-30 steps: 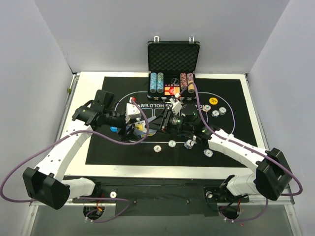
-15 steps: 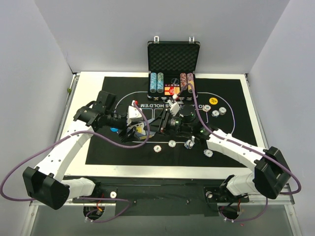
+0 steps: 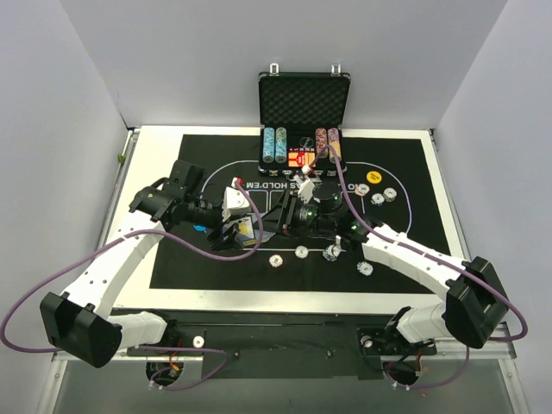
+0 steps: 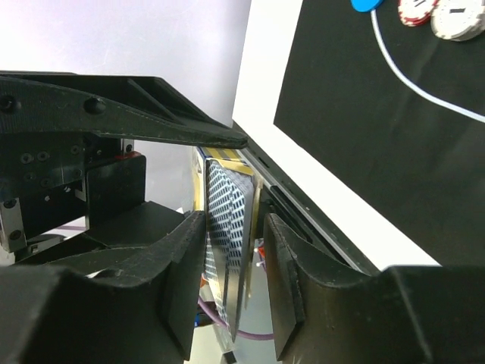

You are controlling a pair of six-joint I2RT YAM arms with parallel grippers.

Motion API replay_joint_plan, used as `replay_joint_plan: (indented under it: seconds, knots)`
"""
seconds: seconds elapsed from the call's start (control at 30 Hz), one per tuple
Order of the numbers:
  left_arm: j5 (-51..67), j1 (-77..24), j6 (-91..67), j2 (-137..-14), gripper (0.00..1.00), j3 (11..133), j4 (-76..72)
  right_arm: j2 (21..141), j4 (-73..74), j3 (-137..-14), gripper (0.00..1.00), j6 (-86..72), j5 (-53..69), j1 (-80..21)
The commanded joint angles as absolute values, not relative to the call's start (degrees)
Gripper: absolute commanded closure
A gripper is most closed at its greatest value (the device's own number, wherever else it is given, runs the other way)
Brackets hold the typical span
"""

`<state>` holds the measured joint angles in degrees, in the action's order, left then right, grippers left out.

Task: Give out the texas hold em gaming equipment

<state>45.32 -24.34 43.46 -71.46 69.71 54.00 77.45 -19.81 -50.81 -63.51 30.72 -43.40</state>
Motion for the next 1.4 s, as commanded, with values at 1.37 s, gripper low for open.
replay_joint_plan:
  seconds: [1.37]
  knots:
    - [49.22,-24.52,42.8,-68.99,0.94,70.75,54.4,70.75,-3.52,-52.56,0.76,-52.03,28.3,-38.41]
